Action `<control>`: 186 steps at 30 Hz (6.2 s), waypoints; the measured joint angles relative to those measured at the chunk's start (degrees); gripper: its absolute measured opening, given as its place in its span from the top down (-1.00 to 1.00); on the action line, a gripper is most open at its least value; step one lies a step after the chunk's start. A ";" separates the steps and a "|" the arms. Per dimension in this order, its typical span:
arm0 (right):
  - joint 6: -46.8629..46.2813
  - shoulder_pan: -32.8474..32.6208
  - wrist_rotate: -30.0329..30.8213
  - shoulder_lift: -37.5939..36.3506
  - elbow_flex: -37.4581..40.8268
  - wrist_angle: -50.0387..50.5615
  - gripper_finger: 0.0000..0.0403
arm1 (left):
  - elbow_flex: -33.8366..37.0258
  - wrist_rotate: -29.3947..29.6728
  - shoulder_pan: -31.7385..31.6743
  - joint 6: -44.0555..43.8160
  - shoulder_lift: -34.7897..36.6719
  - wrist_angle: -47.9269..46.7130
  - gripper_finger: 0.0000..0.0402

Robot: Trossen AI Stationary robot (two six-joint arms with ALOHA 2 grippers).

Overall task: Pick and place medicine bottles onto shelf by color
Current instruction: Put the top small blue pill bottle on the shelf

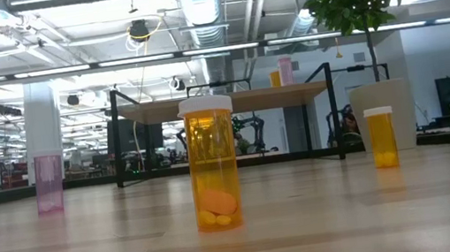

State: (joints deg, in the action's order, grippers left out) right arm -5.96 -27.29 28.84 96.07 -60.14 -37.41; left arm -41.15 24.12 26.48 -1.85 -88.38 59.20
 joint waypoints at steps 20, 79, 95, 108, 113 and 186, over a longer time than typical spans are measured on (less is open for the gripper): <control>0.27 -0.04 -0.31 0.00 0.00 0.32 0.41 | 0.07 2.26 0.40 -1.48 -0.07 -1.36 -0.13; -0.63 0.81 4.07 -0.13 -0.13 -0.97 0.41 | 4.46 -0.91 -0.24 -0.04 3.89 5.71 -0.18; -1.67 1.63 4.13 -0.11 -0.13 -1.11 0.41 | 4.44 1.53 -0.52 -0.41 3.89 5.72 -0.18; -4.25 2.52 1.18 0.88 -0.07 -1.42 0.41 | 4.44 0.53 -0.50 -0.48 3.89 5.31 -0.18; -4.12 2.60 0.98 0.85 -0.07 -1.60 0.41 | 4.44 0.67 -0.50 -0.57 3.91 4.37 -0.18; -10.27 -0.11 3.00 -7.09 -0.13 18.96 -0.16 | 4.48 2.67 -0.31 -6.03 9.38 -19.22 0.58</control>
State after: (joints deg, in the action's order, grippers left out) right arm -16.23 -27.40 31.84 88.98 -60.27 -18.45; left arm -36.67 26.79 26.17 -7.88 -79.00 39.98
